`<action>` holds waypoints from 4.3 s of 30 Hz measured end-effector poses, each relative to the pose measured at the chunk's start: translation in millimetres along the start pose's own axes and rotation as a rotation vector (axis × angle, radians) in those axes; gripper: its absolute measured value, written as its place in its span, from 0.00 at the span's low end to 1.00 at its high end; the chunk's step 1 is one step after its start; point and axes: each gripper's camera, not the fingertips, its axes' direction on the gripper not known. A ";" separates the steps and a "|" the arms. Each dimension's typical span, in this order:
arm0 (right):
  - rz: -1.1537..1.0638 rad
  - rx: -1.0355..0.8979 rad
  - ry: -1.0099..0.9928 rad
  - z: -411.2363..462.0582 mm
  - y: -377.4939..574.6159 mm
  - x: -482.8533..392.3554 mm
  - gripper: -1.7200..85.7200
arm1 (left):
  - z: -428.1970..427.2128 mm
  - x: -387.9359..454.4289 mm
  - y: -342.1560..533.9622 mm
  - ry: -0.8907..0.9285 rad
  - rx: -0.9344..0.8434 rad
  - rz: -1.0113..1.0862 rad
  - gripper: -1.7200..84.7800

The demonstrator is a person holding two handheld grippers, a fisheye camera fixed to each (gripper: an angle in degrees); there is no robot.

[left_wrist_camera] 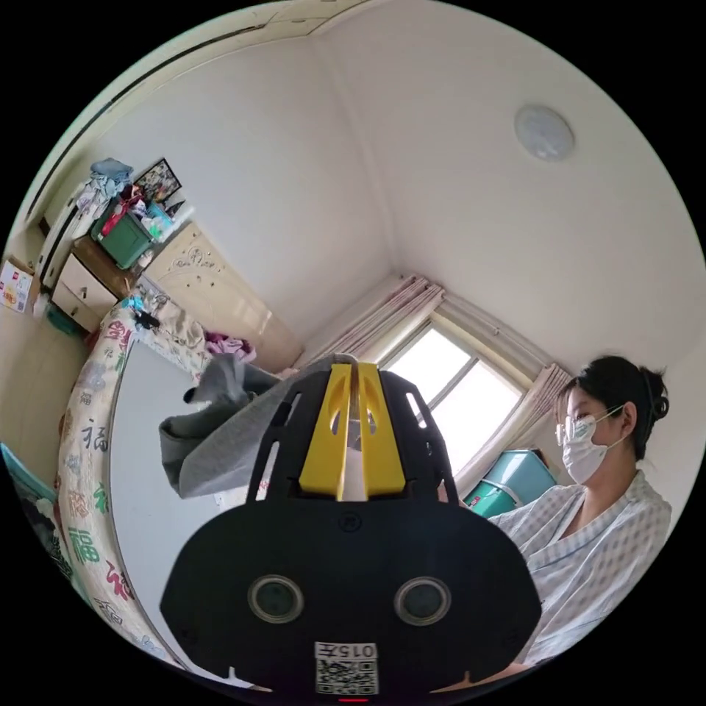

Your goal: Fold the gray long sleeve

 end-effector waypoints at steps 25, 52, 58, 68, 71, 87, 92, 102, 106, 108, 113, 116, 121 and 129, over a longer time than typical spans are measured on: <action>0.777 -0.936 0.550 81.1 470.7 446.8 0.04 | -127.4 -244.0 575.9 -0.799 -0.575 -0.933 0.02; 0.595 -0.878 0.720 27.2 399.0 508.0 0.08 | 85.6 -285.2 478.3 -1.020 -0.711 -0.380 0.09; 0.350 -0.784 0.525 121.4 292.9 555.2 0.12 | 182.1 -385.5 425.5 -0.881 -0.593 -0.358 0.11; 0.366 -0.712 0.464 263.2 200.7 655.2 0.18 | 263.8 -529.9 398.1 -0.892 -0.561 -0.499 0.16; 0.401 -0.733 0.537 280.8 202.2 673.5 0.16 | 278.5 -548.8 408.1 -0.945 -0.570 -0.503 0.17; 0.205 -0.854 0.674 292.3 220.7 667.8 0.03 | 276.7 -522.2 438.8 -0.875 -0.530 -0.350 0.02; 0.220 -0.688 0.595 209.0 202.1 656.4 0.01 | 192.6 -463.6 422.9 -0.855 -0.385 -0.335 0.02; 0.807 -0.430 1.418 -160.1 245.0 683.7 0.01 | -122.5 -351.5 444.8 -1.637 -0.225 -0.732 0.03; 0.866 -0.103 1.320 -206.5 270.1 647.8 0.01 | -132.4 -316.6 461.4 -1.513 -0.084 -0.733 0.02; 0.733 -0.153 1.269 -171.5 262.1 639.0 0.01 | -85.9 -325.4 447.8 -1.417 -0.190 -0.649 0.02; 0.287 -0.567 0.990 10.8 240.1 633.6 0.01 | 97.4 -360.4 420.4 -1.102 -0.546 -0.337 0.02; 0.099 -0.721 0.794 130.0 255.1 618.0 0.01 | 216.4 -375.8 433.5 -0.931 -0.743 -0.186 0.01; -0.020 -0.871 0.753 257.0 297.2 608.5 0.01 | 345.7 -393.8 467.7 -0.840 -0.927 -0.045 0.01; -0.096 -0.954 0.961 323.2 324.3 607.4 0.01 | 394.6 -423.3 479.9 -1.150 -1.013 -0.024 0.01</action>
